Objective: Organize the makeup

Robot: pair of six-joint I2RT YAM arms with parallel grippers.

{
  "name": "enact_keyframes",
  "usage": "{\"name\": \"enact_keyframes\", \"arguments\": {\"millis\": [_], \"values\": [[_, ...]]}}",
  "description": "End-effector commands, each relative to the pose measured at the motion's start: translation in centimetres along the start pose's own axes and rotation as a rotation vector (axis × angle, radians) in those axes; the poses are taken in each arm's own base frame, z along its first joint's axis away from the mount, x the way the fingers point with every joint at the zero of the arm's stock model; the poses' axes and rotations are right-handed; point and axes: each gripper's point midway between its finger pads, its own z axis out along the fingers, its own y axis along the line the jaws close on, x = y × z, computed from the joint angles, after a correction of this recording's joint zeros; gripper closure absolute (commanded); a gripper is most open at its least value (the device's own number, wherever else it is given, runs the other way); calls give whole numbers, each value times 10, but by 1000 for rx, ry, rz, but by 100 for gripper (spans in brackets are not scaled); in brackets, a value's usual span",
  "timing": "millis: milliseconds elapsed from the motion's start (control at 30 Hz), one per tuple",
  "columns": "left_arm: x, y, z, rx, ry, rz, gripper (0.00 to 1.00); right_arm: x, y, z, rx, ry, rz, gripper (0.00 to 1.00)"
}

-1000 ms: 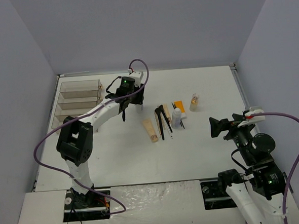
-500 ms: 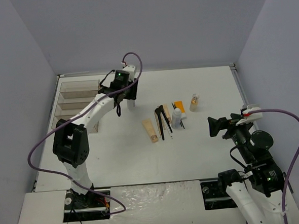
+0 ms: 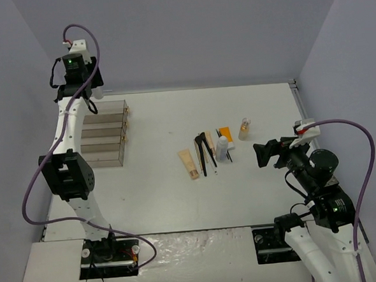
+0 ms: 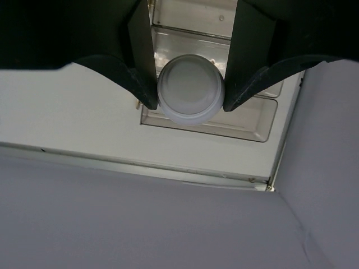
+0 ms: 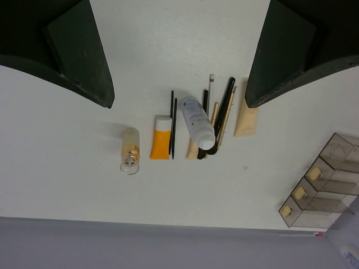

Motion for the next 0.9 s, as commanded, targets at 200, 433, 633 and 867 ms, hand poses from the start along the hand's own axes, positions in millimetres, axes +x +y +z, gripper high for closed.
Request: {"name": "enact_keyframes", "arguments": {"millis": [200,433,633,867], "values": [[-53,73,45,-47,-169,-70,100,-13,13,8,-72,-43,-12,0],[-28,97,67,-80,-124,-75,100,-7,13,15,-76,-14,-7,0],[-8,104,83,-63,-109,-86,100,-5,11,14,-71,-20,-10,0],[15,111,97,-70,-84,-87,100,-2,11,14,-70,-23,-5,0]]}}
